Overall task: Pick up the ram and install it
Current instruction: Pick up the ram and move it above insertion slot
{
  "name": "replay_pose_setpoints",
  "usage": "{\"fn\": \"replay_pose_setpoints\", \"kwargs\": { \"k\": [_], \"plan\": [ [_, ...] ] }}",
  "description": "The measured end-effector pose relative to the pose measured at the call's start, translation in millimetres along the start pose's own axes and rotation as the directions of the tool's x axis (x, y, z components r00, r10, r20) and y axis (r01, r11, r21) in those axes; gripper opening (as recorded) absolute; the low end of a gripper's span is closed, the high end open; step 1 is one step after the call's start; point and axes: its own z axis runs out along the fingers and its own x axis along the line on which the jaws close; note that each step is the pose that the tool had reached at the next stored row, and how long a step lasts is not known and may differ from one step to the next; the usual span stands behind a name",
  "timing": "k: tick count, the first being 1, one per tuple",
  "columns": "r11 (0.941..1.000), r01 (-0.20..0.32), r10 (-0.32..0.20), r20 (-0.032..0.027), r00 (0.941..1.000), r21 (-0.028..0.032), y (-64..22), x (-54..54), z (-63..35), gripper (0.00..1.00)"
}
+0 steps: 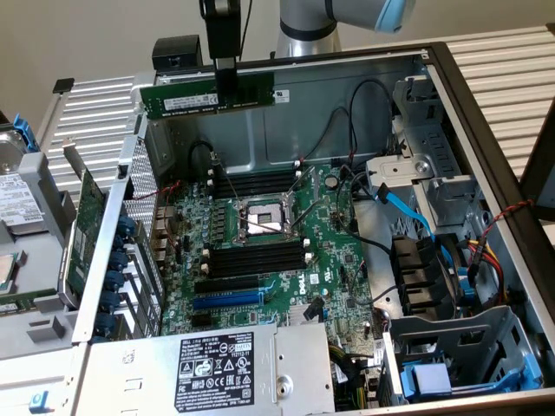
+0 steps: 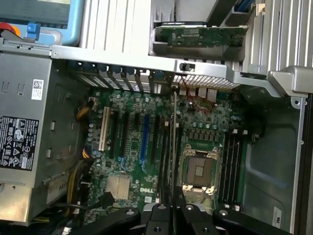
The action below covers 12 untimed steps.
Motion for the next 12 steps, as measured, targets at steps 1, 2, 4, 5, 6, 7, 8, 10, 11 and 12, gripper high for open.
{"fn": "replay_pose_setpoints", "kwargs": {
  "k": [1, 2, 4, 5, 6, 7, 8, 10, 11, 12],
  "plan": [
    [1.0, -0.003, 0.003, 0.0001, 1.0, 0.0017, -0.5, -0.7, 0.0, 0.13],
    [1.0, -0.006, 0.006, 0.0001, 1.0, 0.0032, -1.0, -1.4, 0.0, 0.13],
    [0.9999, -0.012, 0.012, 0.0004, 0.9999, 0.0052, -1.9, -2.4, 0.0, 0.13],
    [0.9999, -0.014, 0.014, 0.0004, 0.9999, 0.0054, -2.5, -2.9, 0.1, 0.13],
    [0.9999, -0.016, 0.016, 0.0005, 0.9999, 0.0055, -3.1, -3.8, 0.3, 0.13],
    [0.9998, -0.017, 0.017, 0.0006, 0.9999, 0.0056, -3.7, -5.0, 0.6, 0.13],
    [0.9998, -0.017, 0.017, 0.0005, 0.9998, 0.0056, -4.5, -6.8, 0.9, 0.13],
    [0.9998, -0.018, 0.018, 0.0006, 0.9998, 0.0055, -6.2, -10.4, 1.8, 0.13],
    [0.9998, -0.018, 0.018, 0.0005, 0.9998, 0.0055, -7.1, -11.8, 2.3, 0.13],
    [0.9998, -0.018, 0.018, 0.0007, 0.9998, 0.0056, -8.1, -13.1, 2.9, 0.13]
  ]
}}
